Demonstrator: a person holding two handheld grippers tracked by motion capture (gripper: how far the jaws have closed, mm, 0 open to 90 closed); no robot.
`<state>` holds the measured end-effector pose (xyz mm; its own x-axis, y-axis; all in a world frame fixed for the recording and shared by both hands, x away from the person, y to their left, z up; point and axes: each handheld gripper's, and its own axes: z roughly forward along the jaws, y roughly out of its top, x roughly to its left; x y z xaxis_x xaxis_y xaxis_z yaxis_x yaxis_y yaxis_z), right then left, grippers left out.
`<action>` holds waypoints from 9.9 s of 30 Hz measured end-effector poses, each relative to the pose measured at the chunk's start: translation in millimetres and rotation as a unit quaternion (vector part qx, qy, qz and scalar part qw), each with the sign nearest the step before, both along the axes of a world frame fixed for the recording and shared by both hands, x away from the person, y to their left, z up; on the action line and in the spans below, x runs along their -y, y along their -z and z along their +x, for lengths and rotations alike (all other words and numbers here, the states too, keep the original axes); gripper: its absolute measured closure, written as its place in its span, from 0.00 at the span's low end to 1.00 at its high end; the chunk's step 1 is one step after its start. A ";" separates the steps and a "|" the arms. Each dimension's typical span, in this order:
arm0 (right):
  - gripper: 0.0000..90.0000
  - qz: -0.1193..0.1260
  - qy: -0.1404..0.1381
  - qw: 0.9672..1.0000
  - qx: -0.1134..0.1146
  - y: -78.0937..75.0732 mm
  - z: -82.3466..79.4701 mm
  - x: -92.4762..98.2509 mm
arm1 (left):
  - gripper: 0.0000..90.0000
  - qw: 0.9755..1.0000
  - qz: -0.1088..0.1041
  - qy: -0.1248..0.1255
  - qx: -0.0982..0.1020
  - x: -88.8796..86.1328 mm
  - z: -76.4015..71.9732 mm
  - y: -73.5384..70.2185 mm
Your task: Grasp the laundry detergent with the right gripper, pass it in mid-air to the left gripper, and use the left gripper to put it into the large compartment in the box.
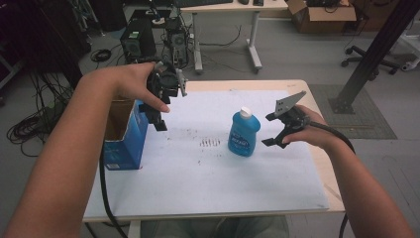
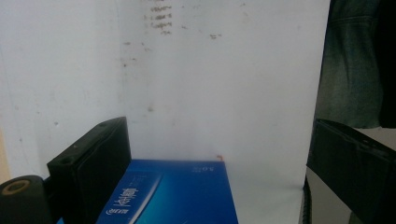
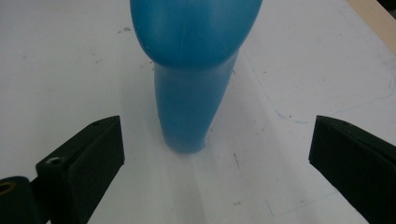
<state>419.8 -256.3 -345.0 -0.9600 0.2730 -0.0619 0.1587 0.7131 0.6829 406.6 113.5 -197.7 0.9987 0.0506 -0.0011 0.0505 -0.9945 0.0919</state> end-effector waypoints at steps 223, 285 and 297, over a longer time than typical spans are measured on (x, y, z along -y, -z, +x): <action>0.49 0.209 -0.136 0.968 0.024 -5.2 -28.2 -74.9 | 0.06 0.999 -0.009 0.037 0.010 53.3 -9.2 -38.4; 0.49 0.226 -0.178 0.957 0.014 3.6 -17.4 -160.8 | 0.06 0.999 0.028 0.028 0.013 74.1 -17.4 -22.8; 0.49 0.226 -0.175 0.958 0.009 7.6 -15.5 -164.5 | 0.06 0.999 0.036 0.021 0.020 77.6 -18.0 -16.8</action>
<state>404.3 -91.8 -352.6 -0.9975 -0.0631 -0.0313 -0.0515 0.3519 0.9346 388.7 35.9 -180.9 0.9992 0.0080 0.0401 0.0072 -0.9997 0.0218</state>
